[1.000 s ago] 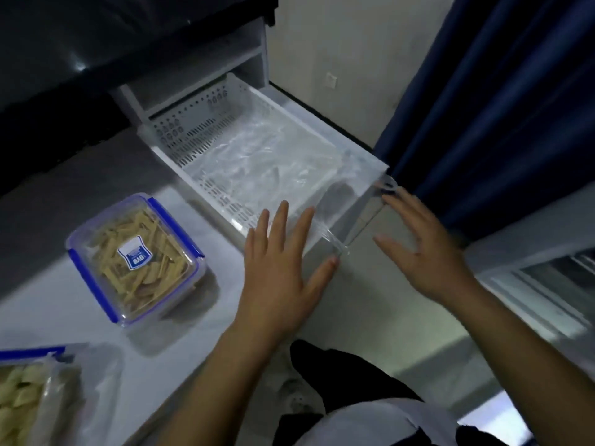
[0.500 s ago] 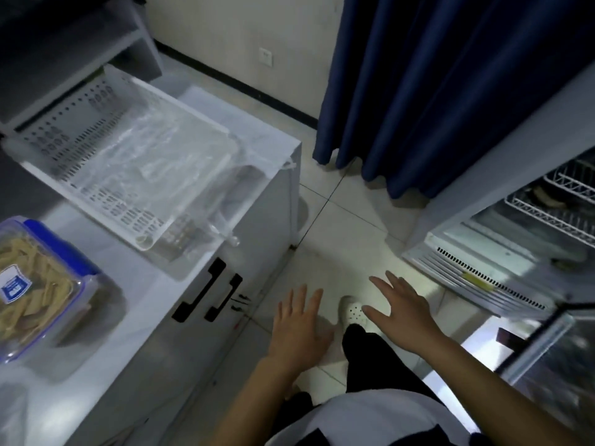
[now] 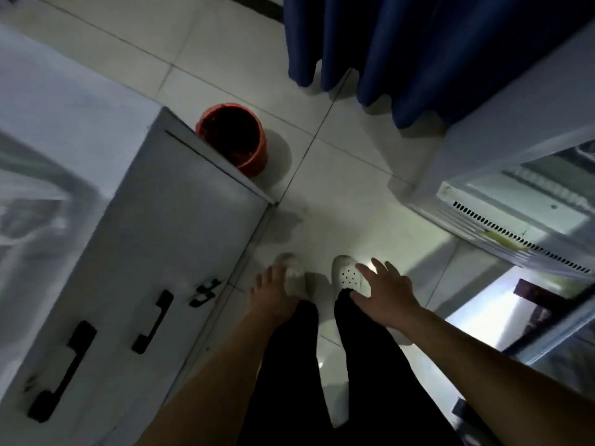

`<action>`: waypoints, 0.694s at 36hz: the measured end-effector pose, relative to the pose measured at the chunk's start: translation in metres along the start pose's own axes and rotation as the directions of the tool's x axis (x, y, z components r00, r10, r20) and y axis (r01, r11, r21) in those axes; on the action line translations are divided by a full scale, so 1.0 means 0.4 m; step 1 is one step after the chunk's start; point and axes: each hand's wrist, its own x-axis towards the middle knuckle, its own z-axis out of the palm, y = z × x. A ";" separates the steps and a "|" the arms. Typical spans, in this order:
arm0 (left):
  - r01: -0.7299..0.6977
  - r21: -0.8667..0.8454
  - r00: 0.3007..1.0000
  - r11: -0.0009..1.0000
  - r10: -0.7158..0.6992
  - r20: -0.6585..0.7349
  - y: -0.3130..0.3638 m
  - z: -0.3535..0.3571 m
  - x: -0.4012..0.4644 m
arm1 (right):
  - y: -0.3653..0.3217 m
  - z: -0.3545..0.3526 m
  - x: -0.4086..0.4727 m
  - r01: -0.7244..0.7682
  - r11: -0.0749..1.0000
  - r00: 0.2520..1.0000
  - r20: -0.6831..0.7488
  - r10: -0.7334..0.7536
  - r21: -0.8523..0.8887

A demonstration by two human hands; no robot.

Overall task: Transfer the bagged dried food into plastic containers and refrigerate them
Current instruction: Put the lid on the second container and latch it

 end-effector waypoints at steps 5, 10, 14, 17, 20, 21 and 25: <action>-0.034 -0.107 0.999 0.994 0.036 0.015 0.009 0.072 0.306 | 0.046 0.066 0.243 -0.003 1.000 1.000 0.009 0.003 0.012; -0.034 -0.070 0.999 0.997 0.037 0.036 -0.001 0.162 0.671 | 0.112 0.187 0.511 -0.051 0.996 0.998 -0.024 0.053 0.080; 0.050 -0.113 0.999 0.992 -0.051 0.000 -0.012 0.232 0.939 | 0.178 0.292 0.722 -0.076 0.990 0.997 -0.021 0.079 0.123; 0.094 -0.175 0.995 0.980 -0.098 -0.016 -0.018 0.278 1.112 | 0.216 0.363 0.847 -0.094 0.986 0.994 -0.036 0.100 0.138; 0.059 -0.175 0.995 0.983 -0.071 -0.063 -0.025 0.328 1.273 | 0.246 0.421 0.943 -0.077 0.988 0.997 -0.014 0.079 0.137; 0.053 -0.181 0.994 0.982 -0.068 -0.080 -0.023 0.343 1.320 | 0.253 0.435 0.968 -0.067 0.987 0.998 -0.002 0.068 0.148; 0.019 -0.155 0.981 0.988 -0.048 -0.186 -0.006 0.403 1.465 | 0.276 0.475 1.040 -0.011 0.979 0.999 0.050 0.001 0.204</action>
